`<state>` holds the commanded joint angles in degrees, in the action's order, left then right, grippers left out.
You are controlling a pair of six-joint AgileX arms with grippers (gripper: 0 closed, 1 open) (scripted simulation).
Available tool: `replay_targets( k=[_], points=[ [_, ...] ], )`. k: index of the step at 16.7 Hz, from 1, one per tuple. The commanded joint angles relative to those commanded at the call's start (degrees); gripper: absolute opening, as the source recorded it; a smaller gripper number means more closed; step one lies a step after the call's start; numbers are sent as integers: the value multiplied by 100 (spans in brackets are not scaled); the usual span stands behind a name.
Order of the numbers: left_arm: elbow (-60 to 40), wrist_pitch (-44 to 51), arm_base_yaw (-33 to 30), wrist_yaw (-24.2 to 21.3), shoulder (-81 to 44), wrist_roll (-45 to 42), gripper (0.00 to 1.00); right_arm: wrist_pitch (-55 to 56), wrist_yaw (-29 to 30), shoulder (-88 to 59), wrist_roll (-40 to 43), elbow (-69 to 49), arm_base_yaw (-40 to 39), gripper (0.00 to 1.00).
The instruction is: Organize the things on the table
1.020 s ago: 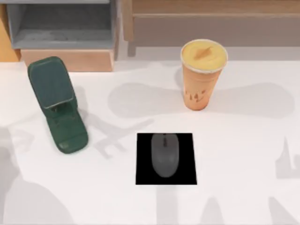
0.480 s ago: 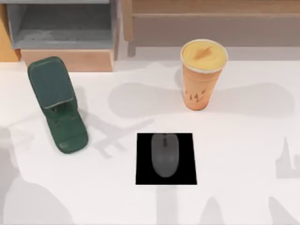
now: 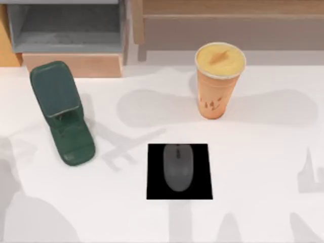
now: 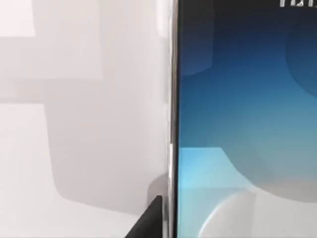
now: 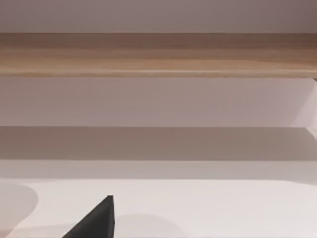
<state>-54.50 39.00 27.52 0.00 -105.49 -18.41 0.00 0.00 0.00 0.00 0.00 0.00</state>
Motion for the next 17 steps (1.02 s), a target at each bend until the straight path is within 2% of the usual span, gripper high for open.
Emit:
replay_targets(
  k=[5, 12, 17],
  points=[
    [0, 0, 0, 0, 0, 0, 0, 0, 0, 0, 0, 0, 0, 100],
    [-390, 790, -13, -46, 507, 19, 0, 0, 0, 0, 0, 0, 0, 100],
    [-408, 811, -18, -37, 521, 16, 0, 0, 0, 0, 0, 0, 0, 100]
  ],
)
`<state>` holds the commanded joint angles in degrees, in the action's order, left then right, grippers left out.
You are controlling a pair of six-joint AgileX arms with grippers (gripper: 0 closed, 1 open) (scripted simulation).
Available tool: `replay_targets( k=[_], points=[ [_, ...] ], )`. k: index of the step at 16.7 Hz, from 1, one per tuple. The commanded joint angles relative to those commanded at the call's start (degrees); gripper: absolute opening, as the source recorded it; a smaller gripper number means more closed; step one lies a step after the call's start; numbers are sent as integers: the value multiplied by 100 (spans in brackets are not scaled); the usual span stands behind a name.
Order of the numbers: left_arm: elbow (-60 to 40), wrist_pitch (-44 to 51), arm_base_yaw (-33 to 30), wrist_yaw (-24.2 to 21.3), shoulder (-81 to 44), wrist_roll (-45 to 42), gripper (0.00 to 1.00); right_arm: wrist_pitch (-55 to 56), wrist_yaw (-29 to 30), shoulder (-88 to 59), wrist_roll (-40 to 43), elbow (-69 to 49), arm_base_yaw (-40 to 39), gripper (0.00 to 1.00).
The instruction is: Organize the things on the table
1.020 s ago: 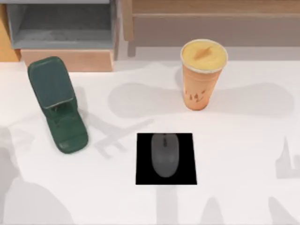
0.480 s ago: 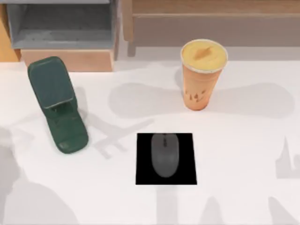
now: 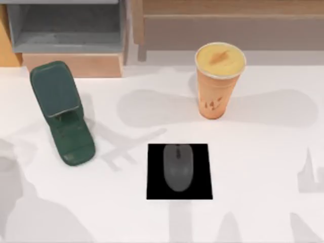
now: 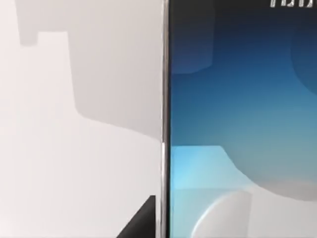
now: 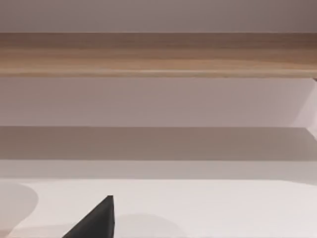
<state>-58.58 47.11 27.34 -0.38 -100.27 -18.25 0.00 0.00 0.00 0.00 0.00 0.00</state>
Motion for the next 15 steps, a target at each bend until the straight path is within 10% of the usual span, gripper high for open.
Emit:
replay_targets(
  k=[6, 15],
  points=[
    [-13, 60, -1270, 1098, 1112, 1125, 0, 0, 0, 0, 0, 0, 0, 100],
    [40, -721, -5915, 4474, 2867, 5233, 0, 0, 0, 0, 0, 0, 0, 100]
  ],
)
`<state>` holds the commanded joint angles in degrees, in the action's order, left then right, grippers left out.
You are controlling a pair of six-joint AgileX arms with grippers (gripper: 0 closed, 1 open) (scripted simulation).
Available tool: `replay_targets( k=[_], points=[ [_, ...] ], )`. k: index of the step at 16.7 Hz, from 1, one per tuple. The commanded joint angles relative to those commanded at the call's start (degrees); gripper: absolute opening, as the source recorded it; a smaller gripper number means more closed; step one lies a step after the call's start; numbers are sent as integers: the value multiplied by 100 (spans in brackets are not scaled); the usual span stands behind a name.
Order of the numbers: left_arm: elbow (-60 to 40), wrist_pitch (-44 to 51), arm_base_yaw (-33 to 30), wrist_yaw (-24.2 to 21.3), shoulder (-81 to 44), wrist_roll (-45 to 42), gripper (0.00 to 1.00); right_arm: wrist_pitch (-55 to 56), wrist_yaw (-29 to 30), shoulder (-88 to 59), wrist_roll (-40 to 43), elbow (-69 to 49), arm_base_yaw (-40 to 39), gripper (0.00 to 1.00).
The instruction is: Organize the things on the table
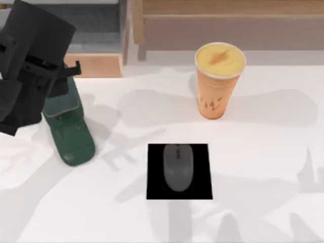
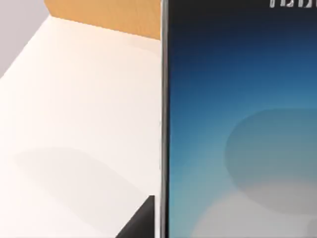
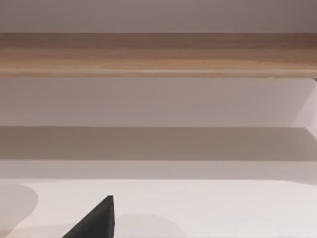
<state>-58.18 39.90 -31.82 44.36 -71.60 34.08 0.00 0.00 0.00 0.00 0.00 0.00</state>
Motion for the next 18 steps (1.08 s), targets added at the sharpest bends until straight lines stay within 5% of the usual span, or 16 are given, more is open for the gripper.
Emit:
replay_targets(
  k=[4, 8, 18],
  points=[
    [224, -734, -1100, 778, -244, 1112, 0, 0, 0, 0, 0, 0, 0, 100],
    [497, -1280, -1261, 1262, -727, 1428, 0, 0, 0, 0, 0, 0, 0, 100],
    [349, -1812, -1352, 1179, -517, 1268, 0, 0, 0, 0, 0, 0, 0, 100]
  ],
)
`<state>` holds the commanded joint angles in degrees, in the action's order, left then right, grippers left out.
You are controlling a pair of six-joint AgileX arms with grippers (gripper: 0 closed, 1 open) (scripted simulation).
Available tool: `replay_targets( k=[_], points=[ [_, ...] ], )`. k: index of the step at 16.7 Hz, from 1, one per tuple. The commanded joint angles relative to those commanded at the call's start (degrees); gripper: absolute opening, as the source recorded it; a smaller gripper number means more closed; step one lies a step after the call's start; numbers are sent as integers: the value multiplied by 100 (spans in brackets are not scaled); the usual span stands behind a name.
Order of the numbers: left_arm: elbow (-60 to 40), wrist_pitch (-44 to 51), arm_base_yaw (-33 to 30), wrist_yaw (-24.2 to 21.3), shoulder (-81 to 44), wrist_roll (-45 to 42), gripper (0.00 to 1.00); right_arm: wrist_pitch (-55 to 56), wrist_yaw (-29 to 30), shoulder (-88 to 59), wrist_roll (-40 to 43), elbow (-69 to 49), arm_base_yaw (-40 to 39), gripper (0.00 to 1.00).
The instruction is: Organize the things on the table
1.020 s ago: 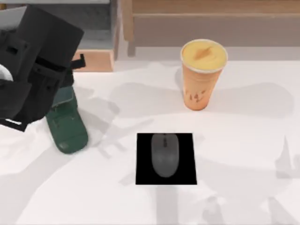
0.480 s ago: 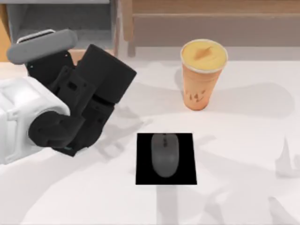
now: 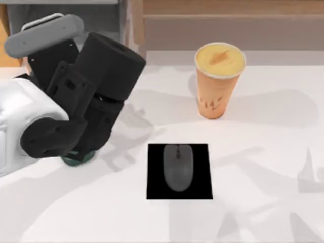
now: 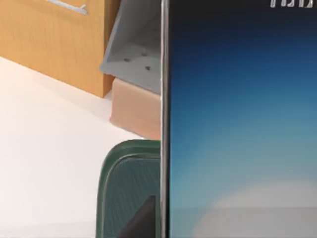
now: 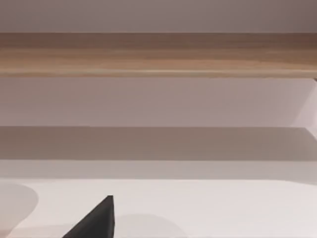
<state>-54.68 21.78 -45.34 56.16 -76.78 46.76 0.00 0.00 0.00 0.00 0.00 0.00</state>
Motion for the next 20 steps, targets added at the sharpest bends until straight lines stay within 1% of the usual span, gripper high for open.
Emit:
replay_targets(
  k=[3, 6, 10, 14, 19, 20],
  points=[
    [68, -390, -50, -87, 219, -214, 0, 0, 0, 0, 0, 0, 0, 100],
    [353, -647, 131, -143, 235, -494, 0, 0, 0, 0, 0, 0, 0, 100],
    [615, -903, 554, -227, -183, -791, 0, 0, 0, 0, 0, 0, 0, 100],
    [537, -1174, 917, -392, -644, -950, 0, 0, 0, 0, 0, 0, 0, 100],
    [517, -1224, 977, -434, -711, -973, 0, 0, 0, 0, 0, 0, 0, 100],
    [517, -1224, 977, -434, -711, -973, 8, 0, 0, 0, 0, 0, 0, 100]
  ],
)
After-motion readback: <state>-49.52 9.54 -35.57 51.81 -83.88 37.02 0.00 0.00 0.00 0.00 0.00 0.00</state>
